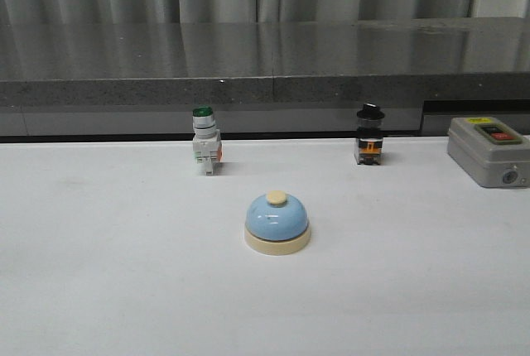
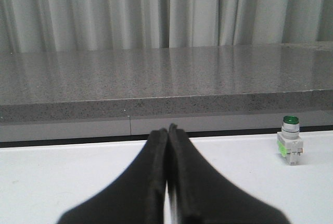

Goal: Place and press bell with both arms

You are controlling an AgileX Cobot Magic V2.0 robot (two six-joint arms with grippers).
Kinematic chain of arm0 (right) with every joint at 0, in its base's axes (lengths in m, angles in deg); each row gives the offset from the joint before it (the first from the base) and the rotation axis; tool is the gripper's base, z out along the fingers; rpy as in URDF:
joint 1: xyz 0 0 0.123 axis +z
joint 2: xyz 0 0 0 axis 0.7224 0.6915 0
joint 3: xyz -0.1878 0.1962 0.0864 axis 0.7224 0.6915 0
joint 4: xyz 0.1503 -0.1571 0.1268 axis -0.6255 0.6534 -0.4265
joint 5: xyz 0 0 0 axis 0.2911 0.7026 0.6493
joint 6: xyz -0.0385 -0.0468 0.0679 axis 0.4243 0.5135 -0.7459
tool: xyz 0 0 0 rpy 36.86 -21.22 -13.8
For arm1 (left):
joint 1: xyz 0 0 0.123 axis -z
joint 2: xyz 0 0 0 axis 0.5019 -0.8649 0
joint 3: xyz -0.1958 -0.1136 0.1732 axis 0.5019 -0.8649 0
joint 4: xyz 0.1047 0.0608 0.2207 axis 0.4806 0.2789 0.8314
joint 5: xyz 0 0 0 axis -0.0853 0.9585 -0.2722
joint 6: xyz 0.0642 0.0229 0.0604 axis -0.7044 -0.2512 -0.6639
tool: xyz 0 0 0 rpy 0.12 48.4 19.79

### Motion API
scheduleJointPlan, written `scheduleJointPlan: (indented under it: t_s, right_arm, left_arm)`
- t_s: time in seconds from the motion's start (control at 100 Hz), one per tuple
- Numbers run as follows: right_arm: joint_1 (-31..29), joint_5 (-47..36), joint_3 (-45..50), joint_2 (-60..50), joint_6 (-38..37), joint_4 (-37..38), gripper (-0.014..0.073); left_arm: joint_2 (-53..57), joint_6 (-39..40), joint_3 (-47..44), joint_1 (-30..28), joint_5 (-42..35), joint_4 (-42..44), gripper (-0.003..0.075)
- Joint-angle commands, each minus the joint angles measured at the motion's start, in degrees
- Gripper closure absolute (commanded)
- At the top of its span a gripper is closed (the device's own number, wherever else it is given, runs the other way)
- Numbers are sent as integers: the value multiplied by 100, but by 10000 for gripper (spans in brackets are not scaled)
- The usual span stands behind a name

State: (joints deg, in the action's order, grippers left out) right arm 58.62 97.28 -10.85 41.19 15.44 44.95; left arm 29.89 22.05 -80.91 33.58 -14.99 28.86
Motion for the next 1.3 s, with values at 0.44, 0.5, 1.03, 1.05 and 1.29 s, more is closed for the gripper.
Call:
scheduleJointPlan:
  t_s: [0.44,0.5,1.03,1.05,1.29]
  right_arm:
    - [-37,-816,1155,-2690,43,49,654]
    - [-37,-743,1155,-2825,43,49,654]
    - [-37,-724,1155,-2867,43,49,654]
    - [-37,-724,1155,-2867,43,49,654]
    - [-37,-724,1155,-2867,43,49,654]
  left_arm:
    - [174,59,-248,-6,-482,2,741]
    - [174,59,-248,-6,-482,2,741]
    - [174,59,-248,-6,-482,2,741]
    - [174,59,-248,-6,-482,2,741]
    - [174,59,-248,-6,-482,2,741]
